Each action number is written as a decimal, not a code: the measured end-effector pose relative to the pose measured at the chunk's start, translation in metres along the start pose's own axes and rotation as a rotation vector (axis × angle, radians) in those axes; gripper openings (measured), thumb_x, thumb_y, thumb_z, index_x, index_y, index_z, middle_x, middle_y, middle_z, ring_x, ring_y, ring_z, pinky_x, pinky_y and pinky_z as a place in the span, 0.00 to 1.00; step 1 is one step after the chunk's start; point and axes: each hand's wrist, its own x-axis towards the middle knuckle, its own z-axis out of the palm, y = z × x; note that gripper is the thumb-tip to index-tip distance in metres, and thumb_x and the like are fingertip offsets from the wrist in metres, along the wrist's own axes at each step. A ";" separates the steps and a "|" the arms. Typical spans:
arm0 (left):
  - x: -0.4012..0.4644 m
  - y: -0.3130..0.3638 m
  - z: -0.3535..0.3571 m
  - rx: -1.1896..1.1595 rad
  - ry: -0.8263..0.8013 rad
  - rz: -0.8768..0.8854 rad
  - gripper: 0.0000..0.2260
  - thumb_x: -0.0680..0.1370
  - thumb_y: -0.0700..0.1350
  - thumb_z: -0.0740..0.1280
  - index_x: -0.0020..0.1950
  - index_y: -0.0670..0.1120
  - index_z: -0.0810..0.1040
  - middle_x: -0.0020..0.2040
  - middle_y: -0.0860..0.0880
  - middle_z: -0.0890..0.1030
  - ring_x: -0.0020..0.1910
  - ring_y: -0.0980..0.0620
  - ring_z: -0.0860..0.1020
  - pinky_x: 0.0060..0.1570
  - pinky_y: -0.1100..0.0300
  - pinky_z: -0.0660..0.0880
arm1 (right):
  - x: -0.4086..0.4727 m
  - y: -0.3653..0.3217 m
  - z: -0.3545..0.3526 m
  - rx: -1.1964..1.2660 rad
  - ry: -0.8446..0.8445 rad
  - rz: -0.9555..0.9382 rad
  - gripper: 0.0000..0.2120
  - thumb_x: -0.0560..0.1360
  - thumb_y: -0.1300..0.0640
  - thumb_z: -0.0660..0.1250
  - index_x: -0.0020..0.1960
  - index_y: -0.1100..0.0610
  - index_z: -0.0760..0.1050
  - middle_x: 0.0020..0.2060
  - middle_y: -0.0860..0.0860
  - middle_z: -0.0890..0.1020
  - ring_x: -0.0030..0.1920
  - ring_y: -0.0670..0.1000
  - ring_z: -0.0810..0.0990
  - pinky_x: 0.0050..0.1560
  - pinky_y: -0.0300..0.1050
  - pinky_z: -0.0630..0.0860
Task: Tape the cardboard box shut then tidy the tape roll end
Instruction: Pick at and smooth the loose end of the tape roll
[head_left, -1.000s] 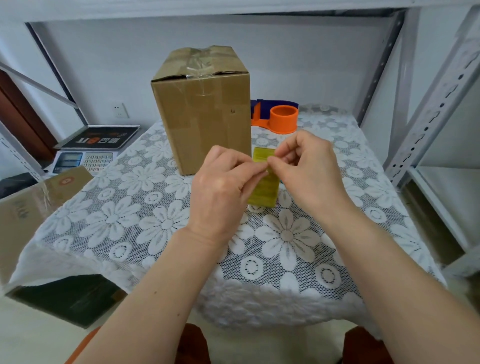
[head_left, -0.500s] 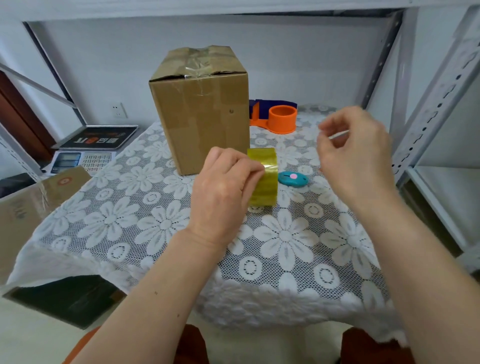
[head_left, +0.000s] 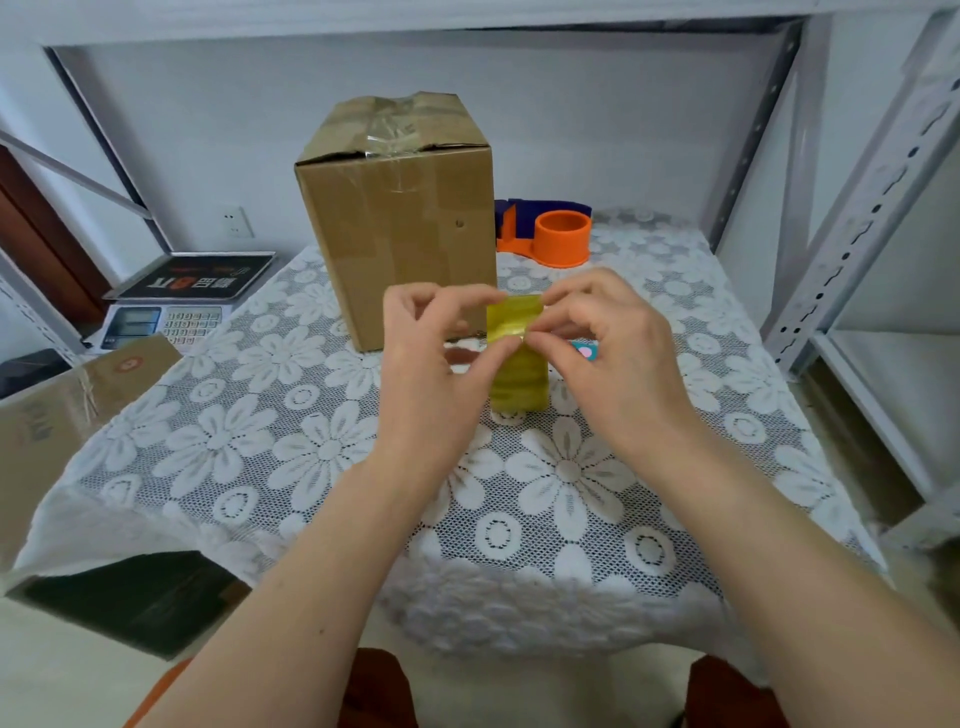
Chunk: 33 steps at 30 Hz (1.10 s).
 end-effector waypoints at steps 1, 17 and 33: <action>0.001 0.001 -0.002 -0.048 -0.049 -0.068 0.11 0.72 0.43 0.74 0.51 0.56 0.80 0.53 0.50 0.73 0.49 0.54 0.79 0.46 0.66 0.78 | 0.000 -0.002 0.000 0.042 -0.006 0.045 0.01 0.71 0.61 0.72 0.41 0.59 0.81 0.51 0.50 0.78 0.49 0.49 0.80 0.49 0.32 0.76; 0.004 0.008 -0.001 -0.543 -0.118 -0.513 0.04 0.74 0.38 0.70 0.41 0.44 0.84 0.45 0.42 0.85 0.46 0.44 0.84 0.46 0.52 0.82 | 0.006 -0.006 -0.002 0.413 0.010 0.464 0.06 0.70 0.61 0.72 0.36 0.53 0.81 0.38 0.45 0.84 0.44 0.50 0.84 0.51 0.51 0.81; 0.006 0.010 -0.004 -0.845 -0.071 -0.578 0.18 0.74 0.32 0.68 0.62 0.46 0.77 0.43 0.43 0.86 0.43 0.48 0.84 0.42 0.57 0.82 | 0.003 -0.004 -0.009 0.818 0.034 0.653 0.10 0.71 0.63 0.71 0.51 0.54 0.79 0.42 0.57 0.86 0.42 0.53 0.85 0.45 0.47 0.82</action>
